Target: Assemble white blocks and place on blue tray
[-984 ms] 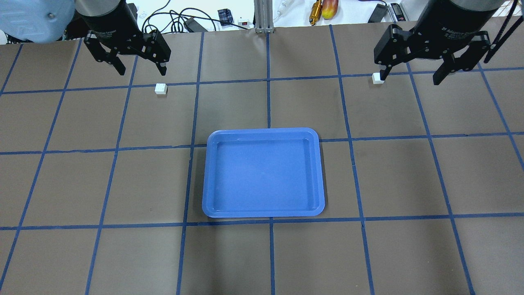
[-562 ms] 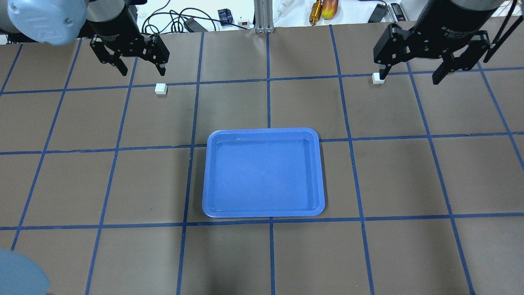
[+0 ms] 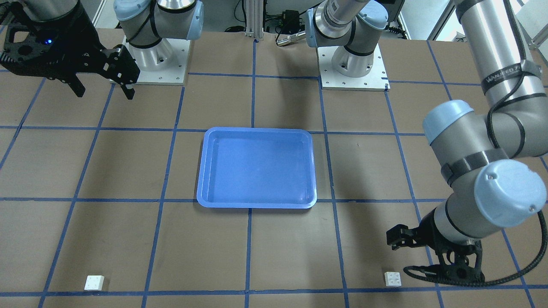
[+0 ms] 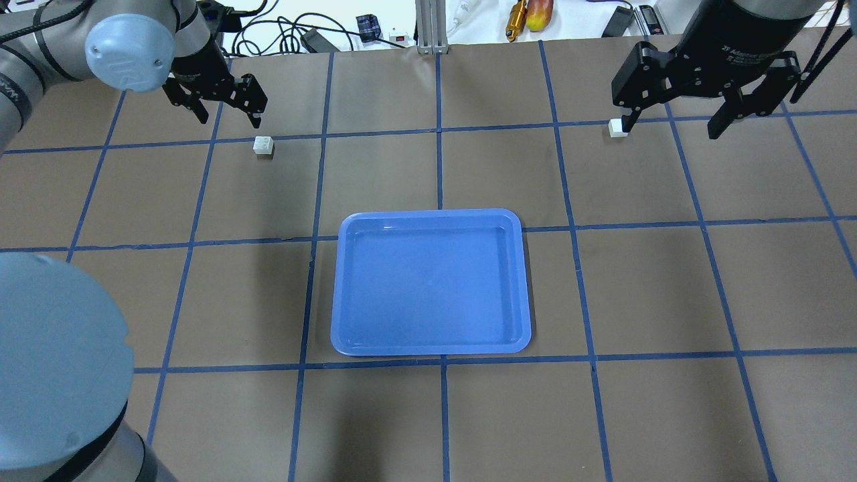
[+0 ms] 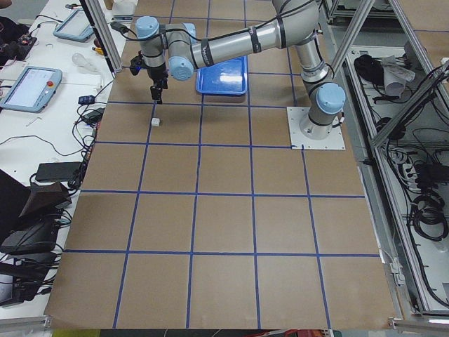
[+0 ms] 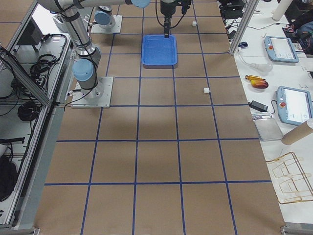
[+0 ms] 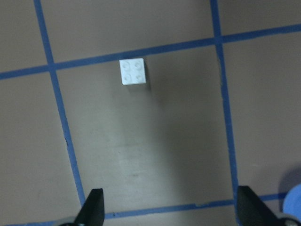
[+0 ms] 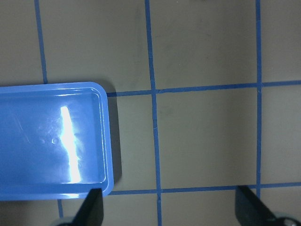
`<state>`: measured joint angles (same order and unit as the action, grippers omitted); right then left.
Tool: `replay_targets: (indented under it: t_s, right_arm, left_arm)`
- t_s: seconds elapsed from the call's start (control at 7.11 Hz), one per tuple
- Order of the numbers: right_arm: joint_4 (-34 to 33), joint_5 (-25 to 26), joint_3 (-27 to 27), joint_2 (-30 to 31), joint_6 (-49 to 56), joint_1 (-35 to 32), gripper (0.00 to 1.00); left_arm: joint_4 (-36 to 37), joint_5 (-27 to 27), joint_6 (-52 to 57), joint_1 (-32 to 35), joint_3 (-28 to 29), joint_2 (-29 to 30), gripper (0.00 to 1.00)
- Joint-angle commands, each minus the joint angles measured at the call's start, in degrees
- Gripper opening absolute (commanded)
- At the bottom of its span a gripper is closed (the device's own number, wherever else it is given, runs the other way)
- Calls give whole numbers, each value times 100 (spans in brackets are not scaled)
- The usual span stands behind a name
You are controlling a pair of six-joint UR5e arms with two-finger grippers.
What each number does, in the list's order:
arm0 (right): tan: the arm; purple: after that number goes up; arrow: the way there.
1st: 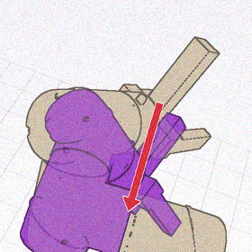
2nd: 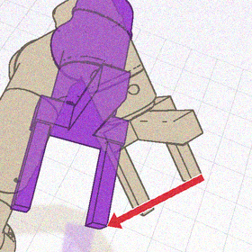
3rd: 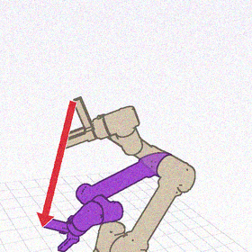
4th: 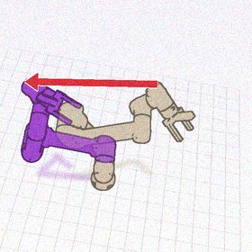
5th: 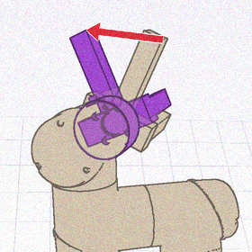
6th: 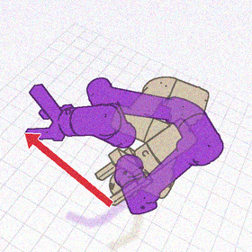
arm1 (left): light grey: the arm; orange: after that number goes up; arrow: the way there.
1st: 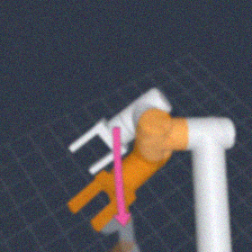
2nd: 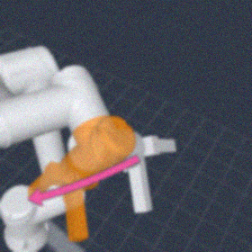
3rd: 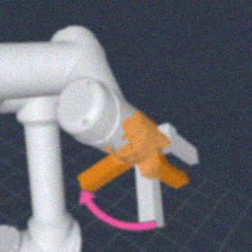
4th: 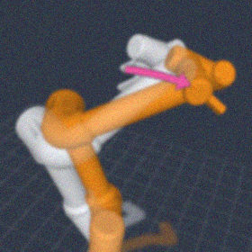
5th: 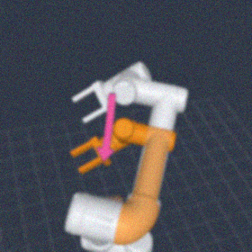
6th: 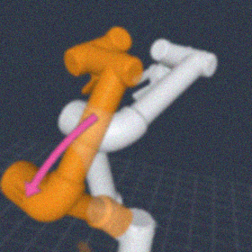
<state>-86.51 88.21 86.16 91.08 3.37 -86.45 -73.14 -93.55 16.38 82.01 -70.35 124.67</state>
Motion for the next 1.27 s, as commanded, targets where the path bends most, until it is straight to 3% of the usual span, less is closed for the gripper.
replay_targets:
  t_s: [0.0,0.14,0.42,0.84,0.98,1.12]
  right_arm:
    - [-155,-32,-2,-475,788,154,100]
    - [-260,3,-20,-660,849,303,100]
    - [-926,-310,-90,-1755,1757,453,100]
    - [-3100,-498,-160,-3127,4801,542,100]
    - [-3561,-489,-335,-3540,5640,559,100]
    - [-3574,-498,-580,-3736,6414,577,100]
  left_arm:
    - [98,-6,164,-18,530,714,100]
    - [89,46,216,-18,723,969,100]
    - [124,354,173,-10,734,1182,100]
    - [133,276,-28,-10,638,1253,100]
    - [133,284,-99,-10,559,1253,100]
    - [186,293,-143,-10,541,1305,100]
